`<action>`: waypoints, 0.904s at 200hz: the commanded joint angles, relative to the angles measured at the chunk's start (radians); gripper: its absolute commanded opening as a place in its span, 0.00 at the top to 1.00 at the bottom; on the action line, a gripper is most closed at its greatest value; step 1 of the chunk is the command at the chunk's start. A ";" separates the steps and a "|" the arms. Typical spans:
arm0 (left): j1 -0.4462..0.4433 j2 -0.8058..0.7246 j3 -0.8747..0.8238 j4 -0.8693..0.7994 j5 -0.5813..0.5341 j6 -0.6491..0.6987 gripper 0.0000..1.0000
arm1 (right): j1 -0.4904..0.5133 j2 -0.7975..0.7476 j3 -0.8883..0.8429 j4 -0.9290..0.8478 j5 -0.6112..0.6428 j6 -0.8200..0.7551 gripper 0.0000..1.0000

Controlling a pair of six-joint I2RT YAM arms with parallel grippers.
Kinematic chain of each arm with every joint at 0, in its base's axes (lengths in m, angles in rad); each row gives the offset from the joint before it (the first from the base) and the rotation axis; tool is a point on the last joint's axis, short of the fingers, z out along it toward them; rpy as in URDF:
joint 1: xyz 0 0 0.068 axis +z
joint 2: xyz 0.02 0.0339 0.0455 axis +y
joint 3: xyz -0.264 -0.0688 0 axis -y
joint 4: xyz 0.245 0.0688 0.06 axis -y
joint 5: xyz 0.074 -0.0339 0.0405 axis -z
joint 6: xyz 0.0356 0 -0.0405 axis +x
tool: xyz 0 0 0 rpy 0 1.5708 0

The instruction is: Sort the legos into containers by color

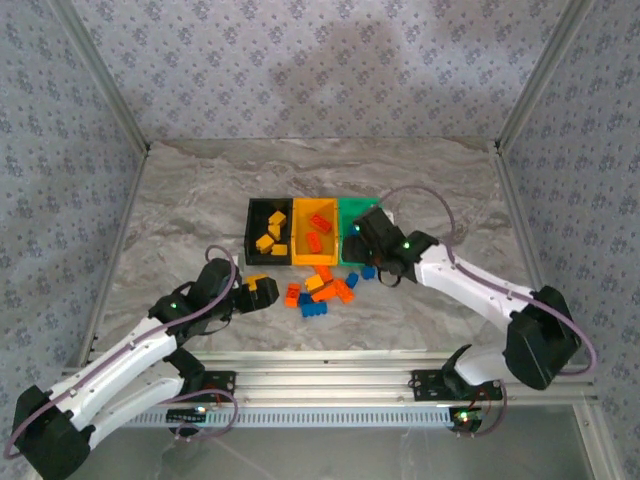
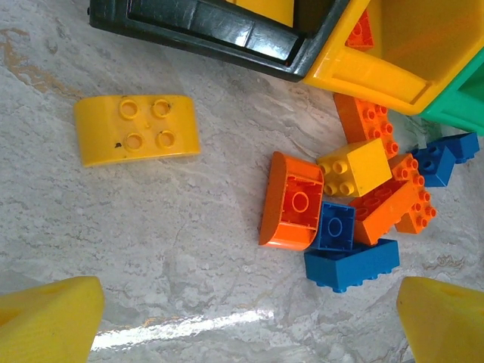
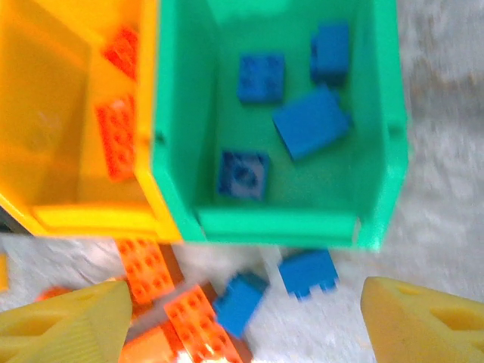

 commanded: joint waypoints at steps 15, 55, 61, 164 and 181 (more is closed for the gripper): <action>-0.003 0.021 -0.012 0.030 0.023 0.007 0.01 | 0.013 -0.030 -0.146 0.070 -0.027 0.104 0.18; -0.004 0.045 -0.011 0.040 0.034 0.005 0.01 | 0.038 0.029 -0.154 0.178 -0.054 0.171 0.26; -0.004 0.043 -0.013 0.040 0.033 0.006 0.01 | 0.048 0.040 -0.150 0.182 -0.043 0.191 0.28; -0.003 -0.009 -0.061 0.043 0.040 -0.003 0.01 | 0.114 0.187 -0.099 0.152 0.079 0.465 0.42; -0.004 -0.024 -0.066 0.040 0.040 -0.005 0.00 | 0.101 0.203 -0.105 0.176 0.062 0.468 0.42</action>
